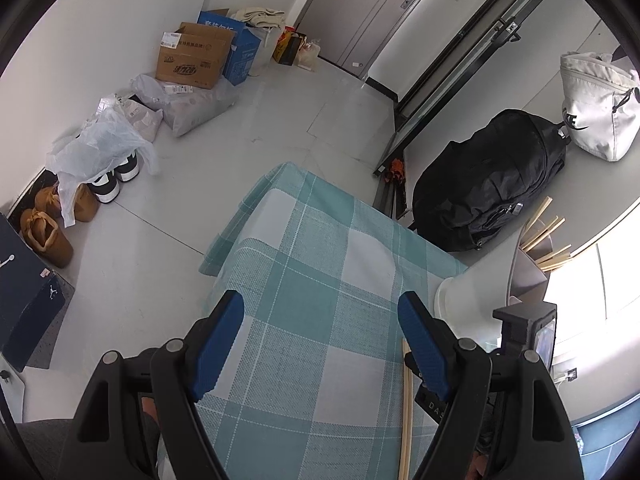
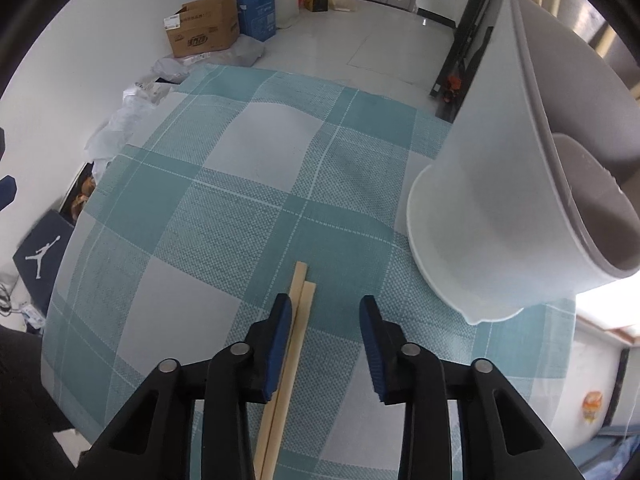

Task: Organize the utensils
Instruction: 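Lower both tools to the last chopsticks and close the right tool on one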

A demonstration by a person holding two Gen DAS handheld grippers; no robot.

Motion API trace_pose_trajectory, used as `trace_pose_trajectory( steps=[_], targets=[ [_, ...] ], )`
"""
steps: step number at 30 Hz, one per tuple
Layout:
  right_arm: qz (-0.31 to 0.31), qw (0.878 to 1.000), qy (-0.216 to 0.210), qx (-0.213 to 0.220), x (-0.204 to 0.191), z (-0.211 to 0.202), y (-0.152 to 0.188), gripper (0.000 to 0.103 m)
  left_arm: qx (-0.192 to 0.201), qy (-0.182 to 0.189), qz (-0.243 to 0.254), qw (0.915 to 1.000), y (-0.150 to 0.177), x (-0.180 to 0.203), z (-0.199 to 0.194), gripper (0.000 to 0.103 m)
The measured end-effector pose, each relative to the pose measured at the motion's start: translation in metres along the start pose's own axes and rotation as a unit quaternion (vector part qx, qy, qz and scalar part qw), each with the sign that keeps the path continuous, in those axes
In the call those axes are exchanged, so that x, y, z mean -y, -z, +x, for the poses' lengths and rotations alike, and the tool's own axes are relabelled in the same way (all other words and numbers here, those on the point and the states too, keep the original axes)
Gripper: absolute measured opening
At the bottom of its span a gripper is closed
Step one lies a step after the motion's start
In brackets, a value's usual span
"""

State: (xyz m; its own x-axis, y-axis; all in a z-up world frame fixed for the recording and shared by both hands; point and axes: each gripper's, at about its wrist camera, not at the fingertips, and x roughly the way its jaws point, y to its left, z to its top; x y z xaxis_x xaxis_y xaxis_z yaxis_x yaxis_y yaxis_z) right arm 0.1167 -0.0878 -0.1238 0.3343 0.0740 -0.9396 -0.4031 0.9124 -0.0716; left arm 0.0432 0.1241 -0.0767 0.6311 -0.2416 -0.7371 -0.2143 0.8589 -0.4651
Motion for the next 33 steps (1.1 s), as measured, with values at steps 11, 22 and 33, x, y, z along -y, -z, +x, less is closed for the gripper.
trace_pose_trajectory(
  steps=[11,22,33],
  targets=[
    [0.015,1.000,0.007,-0.005,0.008,-0.004,0.002,0.020,-0.005,0.008,-0.005,0.9999,-0.001,-0.002,-0.002,0.076],
    [0.035,0.999,-0.003,-0.011,0.007,-0.004,-0.005,0.019,-0.008,0.009,-0.013,0.9999,0.000,-0.007,-0.004,0.076],
    [0.033,0.999,0.005,-0.012,0.007,-0.003,0.010,0.019,-0.018,0.017,-0.011,0.9996,0.001,-0.004,-0.002,0.076]
  ],
)
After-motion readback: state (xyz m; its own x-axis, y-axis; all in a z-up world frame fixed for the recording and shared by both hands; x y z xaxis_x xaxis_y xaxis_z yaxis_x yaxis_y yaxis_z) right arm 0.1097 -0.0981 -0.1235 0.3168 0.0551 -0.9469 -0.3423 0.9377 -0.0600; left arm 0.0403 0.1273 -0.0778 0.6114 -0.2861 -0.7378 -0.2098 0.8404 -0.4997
